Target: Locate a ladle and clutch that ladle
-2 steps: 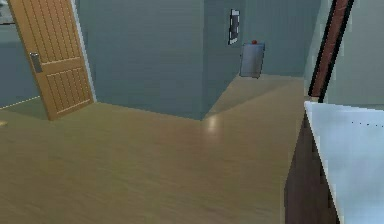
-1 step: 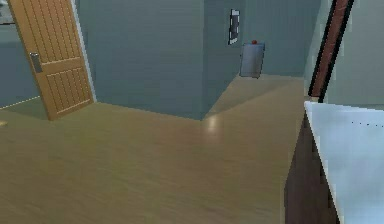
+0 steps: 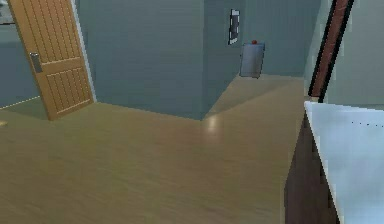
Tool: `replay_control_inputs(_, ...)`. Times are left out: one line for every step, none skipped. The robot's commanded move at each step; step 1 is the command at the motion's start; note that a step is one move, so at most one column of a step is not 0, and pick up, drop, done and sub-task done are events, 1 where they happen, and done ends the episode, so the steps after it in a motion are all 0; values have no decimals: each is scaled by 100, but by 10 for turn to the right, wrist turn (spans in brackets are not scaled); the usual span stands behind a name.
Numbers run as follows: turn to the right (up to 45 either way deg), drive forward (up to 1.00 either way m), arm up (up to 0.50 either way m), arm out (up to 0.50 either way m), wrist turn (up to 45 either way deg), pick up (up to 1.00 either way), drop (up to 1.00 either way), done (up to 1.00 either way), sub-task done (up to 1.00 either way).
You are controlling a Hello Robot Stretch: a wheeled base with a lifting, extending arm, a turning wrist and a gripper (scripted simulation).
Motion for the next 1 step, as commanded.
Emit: replay_control_inputs(0,0,10,0,0,0,0,0,0)
